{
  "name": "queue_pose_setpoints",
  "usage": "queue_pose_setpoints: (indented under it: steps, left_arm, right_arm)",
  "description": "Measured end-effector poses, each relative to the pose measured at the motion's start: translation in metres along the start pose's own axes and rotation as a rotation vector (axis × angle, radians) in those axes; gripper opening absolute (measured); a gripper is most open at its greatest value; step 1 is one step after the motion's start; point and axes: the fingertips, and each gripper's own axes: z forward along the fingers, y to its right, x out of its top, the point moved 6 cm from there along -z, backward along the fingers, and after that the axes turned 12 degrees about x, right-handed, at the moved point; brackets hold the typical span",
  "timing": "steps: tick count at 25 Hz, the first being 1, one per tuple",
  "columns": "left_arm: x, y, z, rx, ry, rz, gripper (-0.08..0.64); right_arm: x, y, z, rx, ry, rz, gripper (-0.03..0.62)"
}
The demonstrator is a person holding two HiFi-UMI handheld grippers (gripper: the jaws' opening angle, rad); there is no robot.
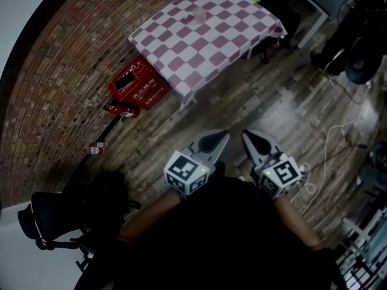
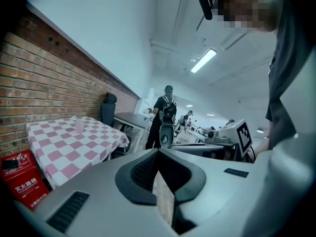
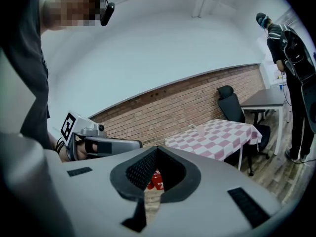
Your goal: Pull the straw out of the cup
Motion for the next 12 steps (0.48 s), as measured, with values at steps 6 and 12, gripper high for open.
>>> queue_pose_setpoints:
  steps: [6, 12]
  left_arm:
    - [0.026, -0.055, 0.010, -0.047, 0.019, 0.012, 0.012]
    - [0.040, -0.095, 0.017, -0.058, 0.027, -0.010, 0.011]
  right_arm:
    - [0.023, 0.012, 0.055, -0.034, 0.007, -0.043, 0.009]
    - [0.037, 0.019, 0.093, -0.015, 0.009, -0.071, 0.009]
